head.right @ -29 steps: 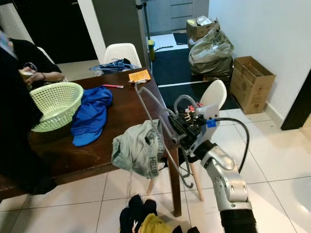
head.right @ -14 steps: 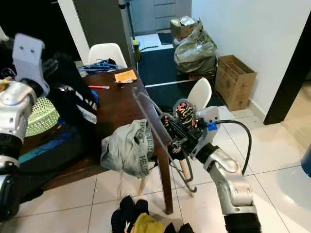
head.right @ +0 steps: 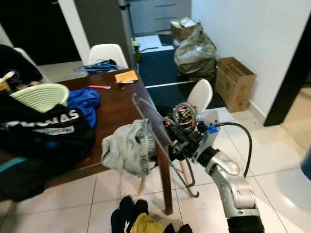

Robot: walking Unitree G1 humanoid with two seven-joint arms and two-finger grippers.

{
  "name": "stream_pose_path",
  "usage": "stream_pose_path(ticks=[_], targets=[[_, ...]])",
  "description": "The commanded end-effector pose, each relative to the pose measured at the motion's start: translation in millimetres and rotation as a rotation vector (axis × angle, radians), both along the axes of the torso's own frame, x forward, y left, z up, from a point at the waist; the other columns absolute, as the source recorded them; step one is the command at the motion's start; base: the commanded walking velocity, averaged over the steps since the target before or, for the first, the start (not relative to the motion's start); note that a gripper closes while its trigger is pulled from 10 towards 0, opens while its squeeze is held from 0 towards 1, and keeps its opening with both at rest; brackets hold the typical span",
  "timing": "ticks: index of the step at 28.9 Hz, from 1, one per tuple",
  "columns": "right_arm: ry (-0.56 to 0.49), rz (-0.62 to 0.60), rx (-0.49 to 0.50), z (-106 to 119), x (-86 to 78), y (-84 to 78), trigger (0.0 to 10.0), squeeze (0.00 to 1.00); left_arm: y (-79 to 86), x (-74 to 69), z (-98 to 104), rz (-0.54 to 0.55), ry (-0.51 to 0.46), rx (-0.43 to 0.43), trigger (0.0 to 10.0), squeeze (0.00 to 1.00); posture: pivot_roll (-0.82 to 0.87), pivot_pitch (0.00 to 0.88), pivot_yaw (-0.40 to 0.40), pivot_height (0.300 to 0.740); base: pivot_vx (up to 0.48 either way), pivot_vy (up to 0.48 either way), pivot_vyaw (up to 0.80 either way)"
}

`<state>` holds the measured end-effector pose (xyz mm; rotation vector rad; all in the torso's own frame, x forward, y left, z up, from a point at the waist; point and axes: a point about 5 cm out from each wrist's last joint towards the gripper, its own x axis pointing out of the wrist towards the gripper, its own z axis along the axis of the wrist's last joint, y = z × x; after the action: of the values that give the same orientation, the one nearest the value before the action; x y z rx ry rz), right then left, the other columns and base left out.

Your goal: Hang hanger

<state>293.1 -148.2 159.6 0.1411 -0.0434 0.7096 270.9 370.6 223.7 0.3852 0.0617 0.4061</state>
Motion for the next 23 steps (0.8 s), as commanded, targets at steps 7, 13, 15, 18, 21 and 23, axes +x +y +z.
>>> stream_pose_path(ticks=[7, 13, 15, 18, 21, 23], targets=[[0.005, 0.028, -0.002, 1.8, -0.4, 2.4, 10.0, 0.00, -3.8, -18.4, -65.1, 0.090, 0.154, -0.042, 10.0, 0.00, 0.01, 0.053, 0.035, 0.740, 0.000, 0.000, 0.00], [0.006, 0.029, -0.009, 2.0, -1.7, 2.5, 10.0, 0.00, -25.8, -15.6, -82.8, 0.054, 0.183, -0.142, 10.0, 0.00, 0.00, 0.054, 0.036, 0.740, 0.000, 0.000, 0.00], [0.007, 0.030, -0.012, 1.7, -2.5, 2.9, 10.0, 0.00, -29.7, -15.8, -84.1, 0.050, 0.189, -0.151, 10.0, 0.00, 0.00, 0.055, 0.039, 0.740, 0.000, 0.000, 0.00], [0.009, 0.032, -0.018, 1.6, -3.3, 3.1, 10.0, 0.00, -38.3, -17.6, -81.1, 0.037, 0.189, -0.187, 10.0, 1.00, 0.00, 0.055, 0.039, 0.740, 0.000, 0.000, 0.00], [0.009, 0.035, -0.022, 1.8, -3.0, 3.3, 10.0, 0.00, -45.6, -15.8, -71.7, 0.009, 0.129, -0.249, 10.0, 1.00, 0.01, 0.049, 0.035, 0.740, 0.000, 0.000, 0.00], [0.009, 0.037, -0.023, 1.8, -2.7, 3.3, 10.0, 0.00, -49.9, -13.7, -63.3, -0.008, 0.081, -0.287, 10.0, 1.00, 0.01, 0.049, 0.035, 0.740, 0.000, 0.000, 0.00]])
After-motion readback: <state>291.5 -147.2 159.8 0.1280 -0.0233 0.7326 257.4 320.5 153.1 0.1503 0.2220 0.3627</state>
